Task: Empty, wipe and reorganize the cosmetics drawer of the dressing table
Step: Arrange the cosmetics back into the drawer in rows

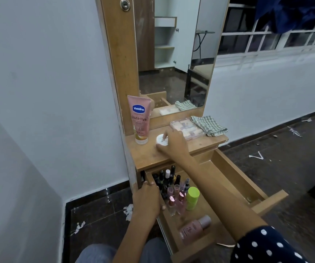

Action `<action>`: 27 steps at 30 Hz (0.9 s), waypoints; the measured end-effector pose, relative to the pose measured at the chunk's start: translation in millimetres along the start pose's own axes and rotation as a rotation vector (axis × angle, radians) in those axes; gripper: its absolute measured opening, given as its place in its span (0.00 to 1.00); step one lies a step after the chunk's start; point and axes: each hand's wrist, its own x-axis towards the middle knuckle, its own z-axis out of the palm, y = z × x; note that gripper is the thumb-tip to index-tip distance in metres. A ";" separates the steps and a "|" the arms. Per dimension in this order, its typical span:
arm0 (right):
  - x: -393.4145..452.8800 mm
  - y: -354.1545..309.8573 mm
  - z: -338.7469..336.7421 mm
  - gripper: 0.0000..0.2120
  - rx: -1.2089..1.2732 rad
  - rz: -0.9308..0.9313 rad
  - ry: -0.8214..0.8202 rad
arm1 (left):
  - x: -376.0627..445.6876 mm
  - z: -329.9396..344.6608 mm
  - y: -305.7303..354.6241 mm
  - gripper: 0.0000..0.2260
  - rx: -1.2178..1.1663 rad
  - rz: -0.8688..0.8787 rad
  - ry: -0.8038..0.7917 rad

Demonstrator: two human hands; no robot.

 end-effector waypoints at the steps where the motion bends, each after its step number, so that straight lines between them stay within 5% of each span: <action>1: -3.0 -3.2 3.5 0.17 -0.029 -0.040 -0.027 | -0.1 -0.5 0.2 0.26 -0.005 -0.005 -0.002; 5: -2.3 1.6 3.8 0.22 -0.081 -0.114 -0.032 | 0.3 0.3 0.1 0.26 -0.015 -0.010 0.006; 12: 21.5 63.5 -21.1 0.30 -0.170 0.107 0.218 | 0.9 1.9 0.5 0.22 -0.004 0.002 0.022; 21: 31.8 75.6 -12.9 0.47 -0.380 0.238 0.052 | 0.8 -0.5 0.5 0.21 0.025 0.020 0.015; 27: 36.9 72.4 -13.0 0.47 -0.373 0.252 0.009 | -1.1 -1.3 1.3 0.21 0.009 0.015 0.029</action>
